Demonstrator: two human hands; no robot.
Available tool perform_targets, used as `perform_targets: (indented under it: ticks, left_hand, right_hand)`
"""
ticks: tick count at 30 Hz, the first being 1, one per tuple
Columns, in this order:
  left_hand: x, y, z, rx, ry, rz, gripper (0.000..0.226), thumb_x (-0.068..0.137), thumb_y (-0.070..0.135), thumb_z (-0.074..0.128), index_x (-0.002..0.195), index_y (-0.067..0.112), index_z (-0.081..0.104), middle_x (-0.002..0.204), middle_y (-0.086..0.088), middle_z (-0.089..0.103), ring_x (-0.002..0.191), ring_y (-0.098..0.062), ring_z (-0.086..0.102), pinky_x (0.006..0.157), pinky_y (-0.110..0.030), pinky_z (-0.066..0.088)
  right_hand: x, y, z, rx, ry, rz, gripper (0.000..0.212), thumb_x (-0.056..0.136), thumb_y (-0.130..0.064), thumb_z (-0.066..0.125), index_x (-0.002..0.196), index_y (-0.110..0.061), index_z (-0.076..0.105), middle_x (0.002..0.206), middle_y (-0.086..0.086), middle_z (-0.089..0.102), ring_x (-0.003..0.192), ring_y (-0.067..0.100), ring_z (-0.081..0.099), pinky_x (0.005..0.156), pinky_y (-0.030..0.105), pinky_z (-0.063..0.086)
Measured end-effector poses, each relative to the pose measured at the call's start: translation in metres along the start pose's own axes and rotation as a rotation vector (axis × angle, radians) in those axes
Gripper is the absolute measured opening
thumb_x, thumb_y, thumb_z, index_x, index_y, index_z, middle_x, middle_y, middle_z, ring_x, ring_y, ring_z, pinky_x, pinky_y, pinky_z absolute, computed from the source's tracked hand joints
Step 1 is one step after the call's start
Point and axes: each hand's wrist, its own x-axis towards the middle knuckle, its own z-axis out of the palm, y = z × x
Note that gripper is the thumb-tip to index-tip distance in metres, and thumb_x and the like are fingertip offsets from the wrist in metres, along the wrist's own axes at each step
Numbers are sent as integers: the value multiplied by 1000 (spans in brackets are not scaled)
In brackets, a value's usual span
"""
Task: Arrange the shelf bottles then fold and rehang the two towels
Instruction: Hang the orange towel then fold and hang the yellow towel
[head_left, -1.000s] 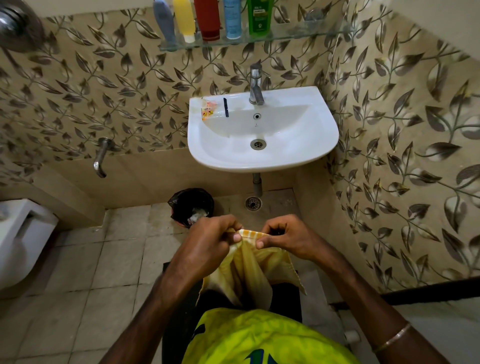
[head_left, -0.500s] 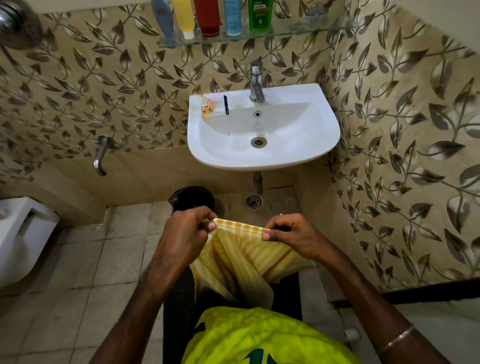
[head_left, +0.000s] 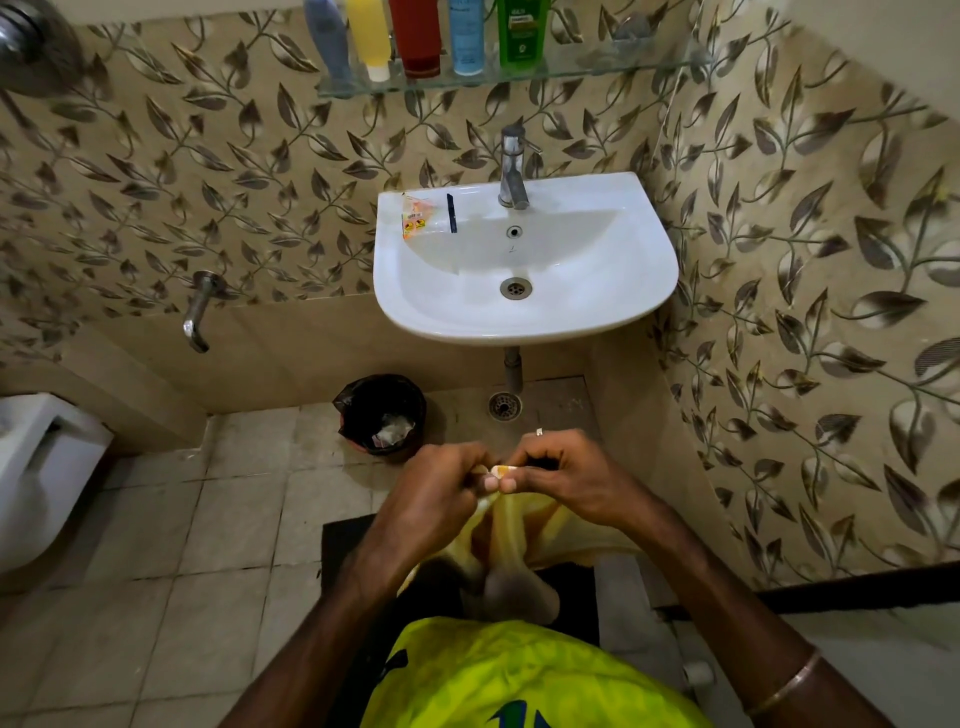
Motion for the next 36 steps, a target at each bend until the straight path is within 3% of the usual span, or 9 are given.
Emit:
perform_targets:
  ticks: [6, 10, 17, 20, 24, 28, 32, 34, 36]
  left_hand:
    - [-4, 4, -10, 5, 39, -2, 12, 93, 20, 65, 102, 23, 72, 93, 4, 71, 89, -10, 63, 81, -42, 57]
    - [-8, 3, -19, -39, 58, 11, 12, 93, 20, 66, 102, 24, 72, 94, 7, 71, 90, -8, 64, 81, -39, 57]
    - [-14, -3, -30, -86, 78, 1, 11, 93, 19, 66, 97, 28, 71, 92, 11, 69, 89, -3, 63, 72, -25, 52]
    - [-8, -11, -35, -125, 119, -57, 11, 93, 18, 66, 95, 27, 72, 92, 11, 69, 88, -3, 63, 70, -24, 49]
    - [3, -20, -39, -161, 192, -108, 11, 93, 16, 66, 93, 23, 74, 88, 10, 70, 87, -5, 64, 71, -25, 51]
    - [9, -20, -28, -123, 151, -104, 15, 92, 15, 67, 102, 23, 75, 99, 8, 72, 98, -9, 66, 78, -27, 53]
    - [3, -15, -19, -164, -20, 8, 51, 92, 13, 66, 137, 35, 56, 128, 10, 63, 113, -1, 58, 101, -34, 52]
    - [-1, -8, -12, -263, -137, 65, 47, 93, 14, 66, 130, 40, 60, 125, 12, 67, 108, 5, 62, 96, -32, 55]
    - [-1, -3, -7, -252, -145, 81, 24, 93, 20, 66, 112, 34, 71, 106, 8, 74, 98, -3, 68, 85, -37, 59]
  right_hand:
    - [-3, 9, -7, -7, -15, 76, 8, 81, -26, 84, 84, -22, 78, 80, 3, 72, 74, 14, 63, 67, 34, 49]
    - [-5, 18, -15, 5, 6, 126, 13, 82, -25, 82, 84, -13, 78, 78, 1, 72, 73, 13, 65, 67, 34, 50]
    - [-6, 21, -25, -7, 111, 109, 19, 80, -34, 83, 85, -15, 80, 86, 12, 75, 78, 24, 68, 76, 53, 54]
    - [-6, 17, -21, 4, 101, 62, 27, 76, -43, 82, 83, -17, 79, 78, 11, 71, 68, 24, 61, 64, 45, 47]
    - [-11, 8, -11, 51, 9, -1, 5, 80, -17, 84, 79, -18, 79, 68, -7, 67, 65, 2, 56, 61, 21, 41]
    - [-11, 2, -1, 74, -42, -53, 7, 79, -17, 84, 81, -21, 79, 70, -8, 69, 67, 3, 57, 62, 21, 42]
    - [-6, 2, -1, 12, 19, -45, 6, 81, -23, 83, 79, -25, 78, 68, -9, 67, 65, 3, 56, 60, 23, 40]
    - [-5, 1, -4, 0, 38, -40, 6, 81, -24, 83, 81, -19, 79, 71, -7, 70, 67, 6, 59, 61, 25, 43]
    - [-4, -1, -6, -5, 37, -36, 6, 81, -24, 83, 83, -21, 80, 76, -4, 73, 71, 8, 64, 63, 28, 47]
